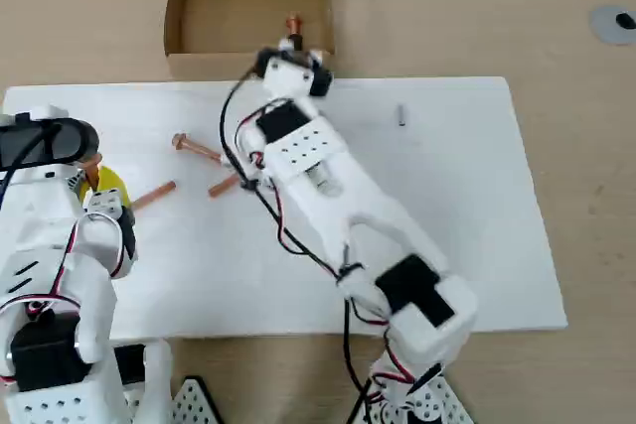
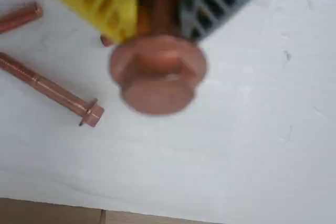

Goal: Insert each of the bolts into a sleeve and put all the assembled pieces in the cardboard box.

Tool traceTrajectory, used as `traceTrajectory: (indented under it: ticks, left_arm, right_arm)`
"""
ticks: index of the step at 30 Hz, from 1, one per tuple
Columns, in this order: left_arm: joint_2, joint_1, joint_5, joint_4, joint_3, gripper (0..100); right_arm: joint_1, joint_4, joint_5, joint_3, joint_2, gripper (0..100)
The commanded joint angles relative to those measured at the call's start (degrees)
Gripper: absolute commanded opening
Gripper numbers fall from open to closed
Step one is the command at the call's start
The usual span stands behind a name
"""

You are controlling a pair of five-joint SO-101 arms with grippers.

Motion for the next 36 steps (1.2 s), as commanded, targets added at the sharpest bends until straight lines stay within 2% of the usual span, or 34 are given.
traceTrajectory:
  ticks: [1, 6, 10, 13, 18, 21, 24, 28, 31, 36]
  left_arm:
    - [-0.22, -0.70, 0.00, 0.09, -0.79, 1]
    - [-0.40, -0.70, 0.00, 0.18, -0.79, 1]
    - [-0.57, -0.79, 0.00, 0.18, -0.79, 1]
    - [-0.57, -0.79, -0.09, 0.18, -1.14, 1]
    - [-0.57, -0.79, -0.09, 0.18, -3.87, 1]
    - [-0.57, -0.53, -0.09, 0.18, -4.40, 1]
    - [-0.57, -0.44, -0.09, 0.18, -3.78, 1]
    - [-0.57, -0.44, 0.00, 1.58, -4.31, 1]
    - [-0.57, -0.44, 0.00, 2.29, -4.31, 1]
    - [-0.57, -0.79, 0.00, 2.64, -4.31, 1]
  right_arm:
    - [1.27, 0.53, 2.81, -4.88, -7.08, 1.2]
    - [-1.80, 2.11, 11.16, 0.40, -6.99, 1.2]
    - [-5.05, 2.29, 26.90, 7.25, -3.74, 1.2]
    - [-2.86, 2.11, 34.29, 8.66, -2.86, 1.2]
    - [4.09, -1.85, 36.75, 2.77, -7.16, 0.9]
    - [4.70, -1.93, 37.98, 0.92, -11.38, 0.9]
    - [2.77, -1.58, 39.65, 4.97, -14.29, 0.9]
    - [-2.33, -2.29, 45.36, 17.36, -14.64, 0.9]
    - [-4.09, -7.30, 46.59, 24.66, -14.99, 0.9]
    - [-4.09, -13.98, 47.91, 27.74, -14.64, 0.9]
